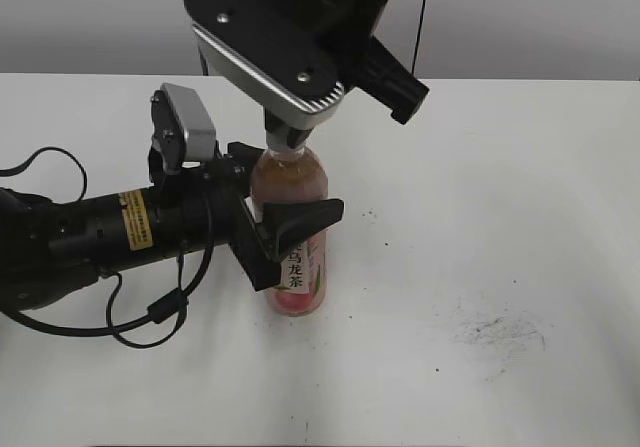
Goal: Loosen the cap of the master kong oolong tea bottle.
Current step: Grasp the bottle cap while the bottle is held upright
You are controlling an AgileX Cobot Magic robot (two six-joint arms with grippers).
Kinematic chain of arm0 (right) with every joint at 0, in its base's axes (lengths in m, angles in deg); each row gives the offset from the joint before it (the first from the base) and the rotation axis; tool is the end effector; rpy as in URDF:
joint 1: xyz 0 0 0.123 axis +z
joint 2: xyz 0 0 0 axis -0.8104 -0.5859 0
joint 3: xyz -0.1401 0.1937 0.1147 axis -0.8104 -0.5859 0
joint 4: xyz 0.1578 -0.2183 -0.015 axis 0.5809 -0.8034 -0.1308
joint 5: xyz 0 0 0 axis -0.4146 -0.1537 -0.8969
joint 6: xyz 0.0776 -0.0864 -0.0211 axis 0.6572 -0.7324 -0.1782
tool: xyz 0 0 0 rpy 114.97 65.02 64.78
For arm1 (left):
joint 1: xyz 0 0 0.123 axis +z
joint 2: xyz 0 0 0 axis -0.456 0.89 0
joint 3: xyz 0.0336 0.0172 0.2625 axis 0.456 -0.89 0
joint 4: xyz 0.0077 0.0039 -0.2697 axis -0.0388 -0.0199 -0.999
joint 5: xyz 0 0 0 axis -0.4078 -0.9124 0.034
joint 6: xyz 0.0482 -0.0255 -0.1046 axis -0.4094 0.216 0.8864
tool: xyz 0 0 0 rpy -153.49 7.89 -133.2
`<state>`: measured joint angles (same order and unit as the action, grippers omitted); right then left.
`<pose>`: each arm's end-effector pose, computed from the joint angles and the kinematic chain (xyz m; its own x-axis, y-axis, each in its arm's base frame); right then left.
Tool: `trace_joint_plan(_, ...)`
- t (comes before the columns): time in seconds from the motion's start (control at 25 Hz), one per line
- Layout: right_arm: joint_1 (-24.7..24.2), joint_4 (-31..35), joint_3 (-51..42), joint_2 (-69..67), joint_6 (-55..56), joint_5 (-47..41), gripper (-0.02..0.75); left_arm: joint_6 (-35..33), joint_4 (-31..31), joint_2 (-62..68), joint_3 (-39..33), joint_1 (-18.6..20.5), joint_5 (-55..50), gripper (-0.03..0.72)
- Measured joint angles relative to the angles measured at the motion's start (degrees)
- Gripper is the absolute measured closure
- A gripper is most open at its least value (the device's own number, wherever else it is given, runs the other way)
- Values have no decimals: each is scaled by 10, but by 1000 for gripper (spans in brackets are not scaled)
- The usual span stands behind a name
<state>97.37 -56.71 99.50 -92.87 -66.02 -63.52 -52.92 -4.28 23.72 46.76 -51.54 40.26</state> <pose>0.3058 0.3087 0.2617 0.8734 -0.4862 -0.0287 -0.4643 -0.8132 -0.3509 0.2751 -0.2135 0.0907 -0.0510 0.0940 -0.9943 0.9258 0.3779 -0.0118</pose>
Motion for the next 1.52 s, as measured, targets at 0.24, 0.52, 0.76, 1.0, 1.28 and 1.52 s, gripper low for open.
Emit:
trace_joint_plan(0.24, 0, -1, 0, 0, -57, 0, 596, 0, -1, 0, 0, 0, 0, 242)
trace_joint_plan(0.52, 0, -11, 1, 0, 182, 0, 399, -2, 4, 0, 0, 0, 1, 242)
trace_joint_plan(0.76, 0, -20, 22, 0, 502, 0, 250, -2, 5, 0, 0, 0, 1, 242)
trace_joint_plan(1.0, 0, -33, 24, 0, 798, 0, 291, -2, 5, 0, 0, 0, 1, 242)
trace_joint_plan(1.28, 0, -30, 22, 0, 983, 0, 346, -2, 5, 0, 0, 0, 2, 242)
trace_joint_plan(1.52, 0, -5, -8, 0, 1007, 0, 350, -3, 5, 0, 0, 0, 1, 242)
